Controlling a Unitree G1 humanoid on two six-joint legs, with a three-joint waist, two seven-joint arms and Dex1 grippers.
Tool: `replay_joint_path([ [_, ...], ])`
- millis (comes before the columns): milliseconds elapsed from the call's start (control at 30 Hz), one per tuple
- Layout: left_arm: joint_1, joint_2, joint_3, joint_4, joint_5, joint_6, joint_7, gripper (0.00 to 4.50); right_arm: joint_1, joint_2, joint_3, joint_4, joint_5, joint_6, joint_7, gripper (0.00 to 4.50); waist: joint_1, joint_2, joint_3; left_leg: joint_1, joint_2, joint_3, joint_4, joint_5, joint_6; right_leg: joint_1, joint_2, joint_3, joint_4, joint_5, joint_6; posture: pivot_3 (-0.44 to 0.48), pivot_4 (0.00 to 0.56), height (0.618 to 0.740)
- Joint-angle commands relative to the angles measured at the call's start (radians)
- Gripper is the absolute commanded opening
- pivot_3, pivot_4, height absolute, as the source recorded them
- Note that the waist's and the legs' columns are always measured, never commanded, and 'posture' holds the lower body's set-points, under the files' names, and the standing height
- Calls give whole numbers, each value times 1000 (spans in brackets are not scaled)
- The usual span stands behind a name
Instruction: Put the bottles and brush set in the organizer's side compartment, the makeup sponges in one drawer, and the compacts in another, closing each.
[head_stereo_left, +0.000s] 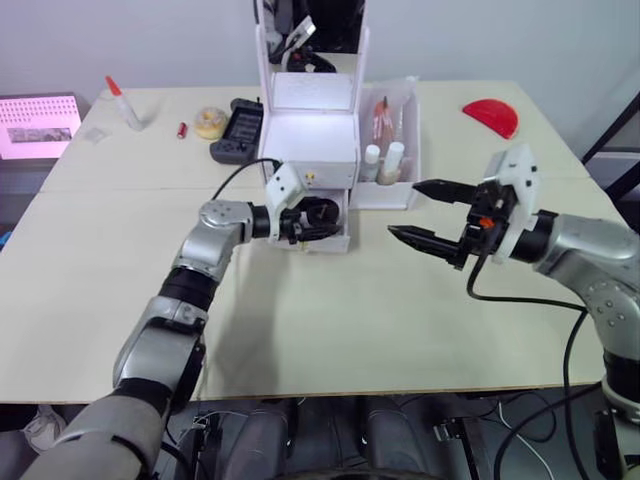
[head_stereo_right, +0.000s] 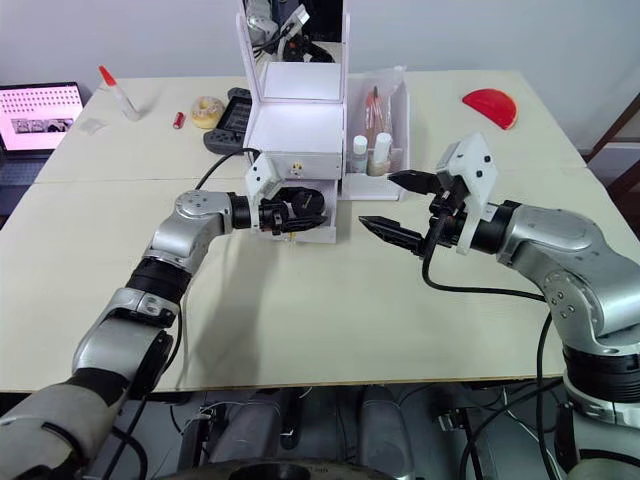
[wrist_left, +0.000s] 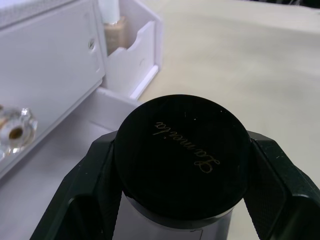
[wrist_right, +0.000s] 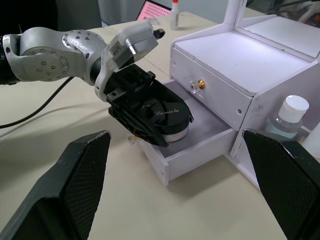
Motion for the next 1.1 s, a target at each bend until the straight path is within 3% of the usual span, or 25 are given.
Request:
replay_joint_path([
  [33, -39, -4, 21, 1, 14, -27, 6, 2685, -7, -9, -37, -39, 17, -7, -8, 4500, 0, 0, 0, 0, 0, 0, 0, 0, 0, 0, 0, 0, 0, 0, 0, 0, 150, 738],
  [133, -44, -7, 23, 10, 22, -26, 8, 2685, -6, -9, -38, -39, 18, -7, -9, 4500, 0, 0, 0, 0, 0, 0, 0, 0, 0, 0, 0, 0, 0, 0, 0, 0, 150, 738],
  [267, -45, -7, 25, 6, 23, -11, 9, 4490, -10, -6, -32, -35, 15, -11, -11, 4500, 0, 0, 0, 0, 0, 0, 0, 0, 0, 0, 0, 0, 0, 0, 1, 0, 150, 738],
  [533, -38, 6, 50, -40, -7, 44, -6, 4490, -14, -2, -26, -22, 7, -18, -12, 4500, -1, 0, 0, 0, 0, 0, 0, 0, 0, 0, 0, 0, 0, 1, 2, 0, 150, 738],
  [767, 38, 98, 118, -271, -167, 233, -152, 4490, -3, -3, -27, -19, 1, -21, -13, 4500, -6, 0, 0, 0, 0, 0, 0, 0, 0, 0, 0, 0, 0, 1, 2, 0, 150, 738],
  [900, 126, 217, 122, -403, -221, 336, -242, 2775, 5, -5, -33, -22, 6, -22, -11, 4500, -14, 0, 0, 0, 0, -1, -1, 0, 0, 0, 0, 0, 1, 1, 1, 0, 150, 738],
  [1067, 179, 300, 88, -382, -159, 288, -267, 226, 4, -12, -37, -17, 6, -25, -2, 4500, -4, 0, 0, 0, 0, -1, 0, 0, 0, 0, 0, 0, 1, 1, 1, 0, 150, 738],
  [1100, 183, 310, 77, -361, -134, 258, -266, 45, 4, -14, -37, -14, 5, -27, 2, 4500, -2, 0, 0, 0, 0, -1, 0, 0, 0, 0, 0, 0, 0, 1, 1, 0, 150, 738],
])
